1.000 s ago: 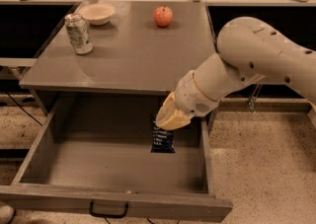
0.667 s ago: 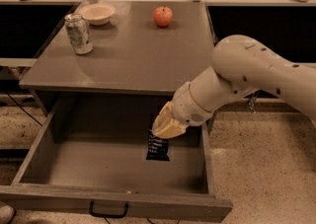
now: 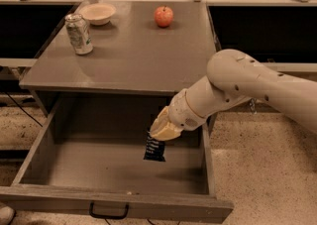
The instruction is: Place rxbar blueberry into top drawer
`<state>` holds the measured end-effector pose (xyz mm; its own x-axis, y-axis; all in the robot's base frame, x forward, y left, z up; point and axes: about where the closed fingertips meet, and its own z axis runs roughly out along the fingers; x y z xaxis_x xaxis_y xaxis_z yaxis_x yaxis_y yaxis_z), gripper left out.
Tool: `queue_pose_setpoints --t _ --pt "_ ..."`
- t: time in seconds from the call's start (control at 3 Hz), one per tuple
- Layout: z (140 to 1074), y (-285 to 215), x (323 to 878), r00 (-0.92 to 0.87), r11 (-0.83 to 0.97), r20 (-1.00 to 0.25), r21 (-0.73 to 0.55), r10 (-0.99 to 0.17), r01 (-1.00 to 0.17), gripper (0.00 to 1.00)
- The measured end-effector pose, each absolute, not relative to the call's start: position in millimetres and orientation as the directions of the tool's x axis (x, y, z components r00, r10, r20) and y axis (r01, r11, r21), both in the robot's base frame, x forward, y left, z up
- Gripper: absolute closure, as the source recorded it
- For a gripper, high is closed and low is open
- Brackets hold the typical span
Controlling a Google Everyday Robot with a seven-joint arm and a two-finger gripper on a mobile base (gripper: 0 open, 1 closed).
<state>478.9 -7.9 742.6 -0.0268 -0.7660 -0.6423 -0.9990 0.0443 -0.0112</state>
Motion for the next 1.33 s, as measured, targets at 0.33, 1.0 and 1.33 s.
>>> queue_pose_setpoints --t 0.33,1.0,1.33 --pt "738.3 -6.9 477.7 -0.033 0.048 -0.644 -0.006 -0.765 -0.999 1.0" --pt "705.1 -0.1 468.0 -0.081 0.07 -0.656 0.043 -0.751 -0.997 1.0" --pt "674.6 -0.3 461.8 -0.131 0.075 -0.646 0.113 -0.752 -0.991 1.0"
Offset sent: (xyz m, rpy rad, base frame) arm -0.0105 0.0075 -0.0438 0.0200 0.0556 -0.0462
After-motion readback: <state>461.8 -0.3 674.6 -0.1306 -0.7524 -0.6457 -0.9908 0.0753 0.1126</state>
